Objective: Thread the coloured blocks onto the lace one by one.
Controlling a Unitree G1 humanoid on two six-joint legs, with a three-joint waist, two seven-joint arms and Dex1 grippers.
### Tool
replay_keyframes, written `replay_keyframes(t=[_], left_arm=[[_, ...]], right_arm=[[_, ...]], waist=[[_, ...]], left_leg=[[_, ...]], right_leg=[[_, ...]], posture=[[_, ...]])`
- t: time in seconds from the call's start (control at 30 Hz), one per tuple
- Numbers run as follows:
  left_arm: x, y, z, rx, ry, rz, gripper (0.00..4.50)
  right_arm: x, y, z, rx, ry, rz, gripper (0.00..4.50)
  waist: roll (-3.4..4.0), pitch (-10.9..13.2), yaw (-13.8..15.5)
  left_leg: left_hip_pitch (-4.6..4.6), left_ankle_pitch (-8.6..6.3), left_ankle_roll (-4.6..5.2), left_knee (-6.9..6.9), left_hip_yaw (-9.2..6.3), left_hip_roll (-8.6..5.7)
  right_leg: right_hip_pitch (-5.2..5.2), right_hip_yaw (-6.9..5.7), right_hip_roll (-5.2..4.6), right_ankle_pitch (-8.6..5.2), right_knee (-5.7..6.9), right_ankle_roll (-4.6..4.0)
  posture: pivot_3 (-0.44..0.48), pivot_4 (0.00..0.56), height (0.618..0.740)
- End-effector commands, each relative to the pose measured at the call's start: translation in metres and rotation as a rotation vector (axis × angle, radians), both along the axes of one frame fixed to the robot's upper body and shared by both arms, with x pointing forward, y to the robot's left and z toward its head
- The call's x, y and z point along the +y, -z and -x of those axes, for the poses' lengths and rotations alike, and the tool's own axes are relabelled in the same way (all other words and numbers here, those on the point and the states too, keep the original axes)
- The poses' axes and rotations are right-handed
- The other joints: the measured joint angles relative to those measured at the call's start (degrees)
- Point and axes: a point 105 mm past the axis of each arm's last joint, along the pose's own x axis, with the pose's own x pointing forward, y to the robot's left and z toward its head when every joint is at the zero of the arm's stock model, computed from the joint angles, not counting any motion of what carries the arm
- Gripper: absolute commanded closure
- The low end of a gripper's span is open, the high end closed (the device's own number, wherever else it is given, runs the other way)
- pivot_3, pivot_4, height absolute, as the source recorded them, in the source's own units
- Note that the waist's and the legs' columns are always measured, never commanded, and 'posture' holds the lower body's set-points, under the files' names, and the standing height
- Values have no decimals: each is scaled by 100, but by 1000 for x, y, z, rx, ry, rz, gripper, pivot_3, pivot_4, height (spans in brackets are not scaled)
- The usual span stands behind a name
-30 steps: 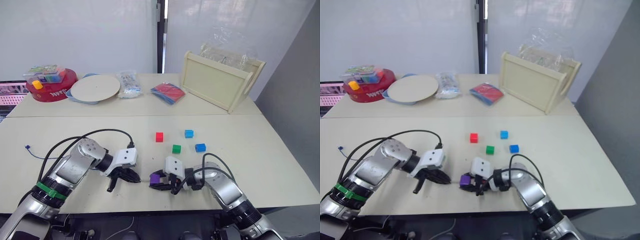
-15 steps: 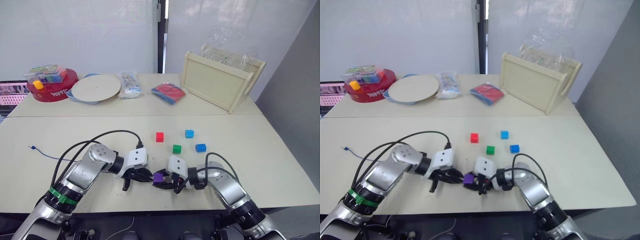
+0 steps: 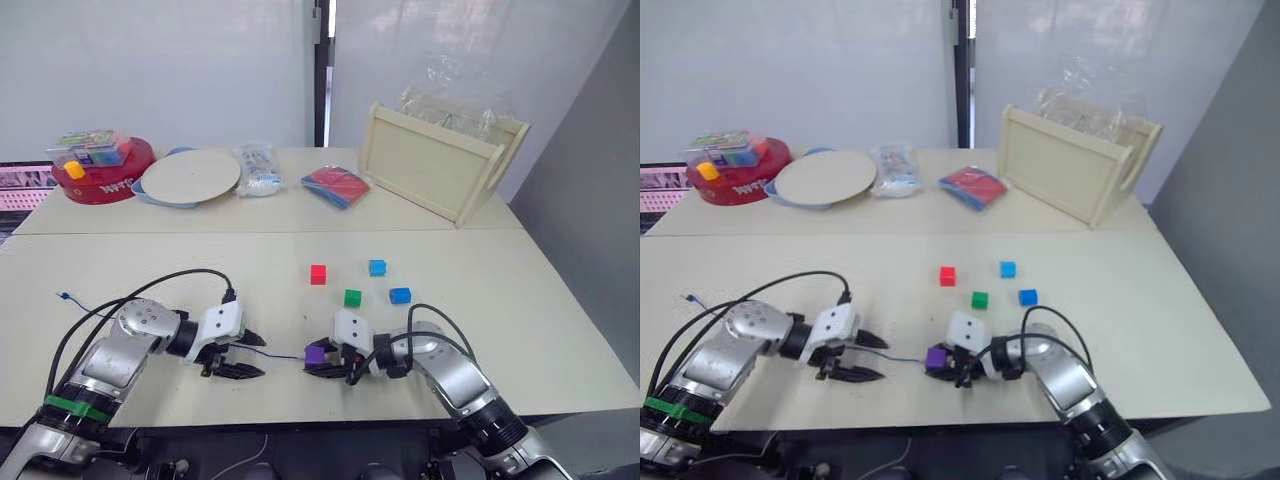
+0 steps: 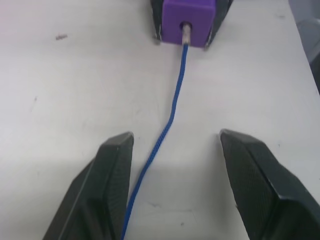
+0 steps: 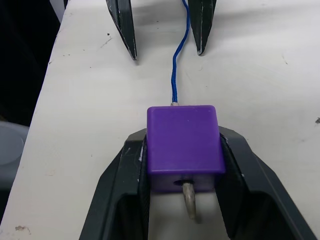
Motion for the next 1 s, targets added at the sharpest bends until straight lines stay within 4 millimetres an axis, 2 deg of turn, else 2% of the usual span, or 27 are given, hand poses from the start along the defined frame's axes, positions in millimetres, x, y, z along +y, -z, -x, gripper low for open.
replay_keyframes(t=[0.03, 0.07, 0.1, 0.37, 0.67, 0.77, 0.87, 1.0], left_arm=[[4, 13, -1, -32, 4, -41, 1602], [3, 16, -2, -34, 5, -42, 1602], [1, 18, -1, -20, 1, -20, 1864], [-6, 20, -1, -11, 25, 15, 4411], [-30, 12, -1, -31, 65, 87, 4463], [-52, 1, 1, -54, 107, 127, 4463], [-67, -6, 0, -60, 102, 162, 4463], [-66, -9, 2, -46, 91, 159, 4463]], right_arm=[[3, 5, 4, 26, -18, 11, 3318], [4, 5, 4, 25, -19, 10, 3318], [4, 4, 4, 25, -20, 9, 3318], [4, 4, 5, 23, -20, 4, 3318], [6, 3, 5, 22, -19, -1, 3318], [8, 3, 6, 23, -26, -1, 3318], [9, 3, 7, 22, -30, 2, 3318], [9, 3, 7, 23, -33, 2, 3318]], waist=[[1, 0, 1], [2, -1, 1], [3, -2, 2], [3, -2, 0], [3, -2, 1], [3, -2, 1], [2, -1, -16], [2, -1, -11]], left_leg=[[2, 0, 0, 0, 0, 0], [3, 0, 0, -1, 0, 0], [4, 0, 0, -1, 0, 0], [18, 0, 0, -1, 1, 0], [18, 0, 0, -2, 0, 0], [16, 0, 0, -2, 0, -1], [13, 0, 0, -1, 0, 0], [11, 0, 0, -1, -1, 0]], right_leg=[[0, 0, 0, 0, 0, 0], [1, 0, 0, 0, 1, 0], [2, 0, 0, 0, 1, 0], [16, 1, -1, 0, 0, 0], [16, 1, 0, 0, 0, 0], [15, 1, -1, 0, 0, 0], [13, 1, 1, 0, 0, 0], [10, 1, 1, 0, 2, 0]], posture=[[0, 150, 740], [0, 150, 740], [0, 150, 740], [0, 150, 740], [0, 150, 740], [0, 150, 740], [0, 150, 740], [0, 150, 740]])
